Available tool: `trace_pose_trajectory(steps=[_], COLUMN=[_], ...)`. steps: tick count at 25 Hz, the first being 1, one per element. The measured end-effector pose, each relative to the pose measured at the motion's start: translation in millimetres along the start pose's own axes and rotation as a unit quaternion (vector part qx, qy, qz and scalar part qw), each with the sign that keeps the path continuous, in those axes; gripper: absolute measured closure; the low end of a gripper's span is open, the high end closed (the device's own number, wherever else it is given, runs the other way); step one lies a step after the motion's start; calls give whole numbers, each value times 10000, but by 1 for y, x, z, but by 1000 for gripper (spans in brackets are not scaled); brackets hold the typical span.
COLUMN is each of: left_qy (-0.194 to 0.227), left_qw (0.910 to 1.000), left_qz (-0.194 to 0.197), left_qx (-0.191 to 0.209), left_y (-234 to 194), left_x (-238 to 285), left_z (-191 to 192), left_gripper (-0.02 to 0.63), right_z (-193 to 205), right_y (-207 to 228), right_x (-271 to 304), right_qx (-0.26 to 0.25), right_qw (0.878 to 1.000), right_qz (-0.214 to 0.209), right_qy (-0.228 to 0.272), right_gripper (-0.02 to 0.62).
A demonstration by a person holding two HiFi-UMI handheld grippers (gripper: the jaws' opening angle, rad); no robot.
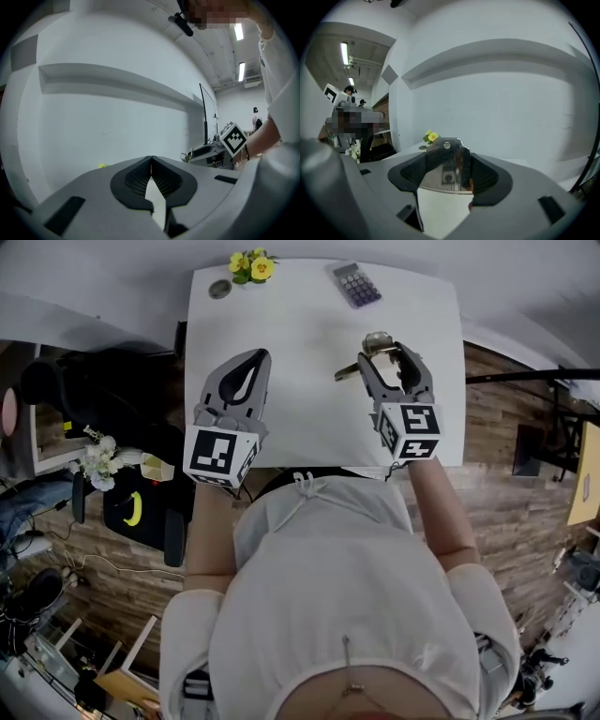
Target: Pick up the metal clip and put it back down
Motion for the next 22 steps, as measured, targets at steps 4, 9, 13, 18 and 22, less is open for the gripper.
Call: trace_pose_trajectory(steps=[4,9,13,18,22], left_qy=[-205,-461,-654,-964,-981], left_qw=[9997,9983,9967,9926,9913], left_qz=[85,148,235,328,344], left_qx=[-113,-331,-423,-668,-806], left_y=[5,9,11,15,16], left_x=[7,16,23,26,29], left_z=[20,46,62,83,92], left_gripper=[588,588,588,588,588], right_z=[36,80,107,134,147], right_y=[3,9,12,14,18], right_x=[26,56,78,99,110], right_qx=[64,275,211,289,358], right_qw=[9978,9912,9843,9757,9705], right_qz=[55,109,159,212,309], right_qy=[-653,-1287,-1745,-2163,-2362], right_gripper=[301,301,301,301,301])
Point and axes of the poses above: the fingertips, and each gripper's own axes: x forward along the fingers, y to its right, z out of its underside, the point moved 6 cm from there along -x, backward along the fingers, and after that the axes turned 14 degrees about x, right-handed, at the moved point
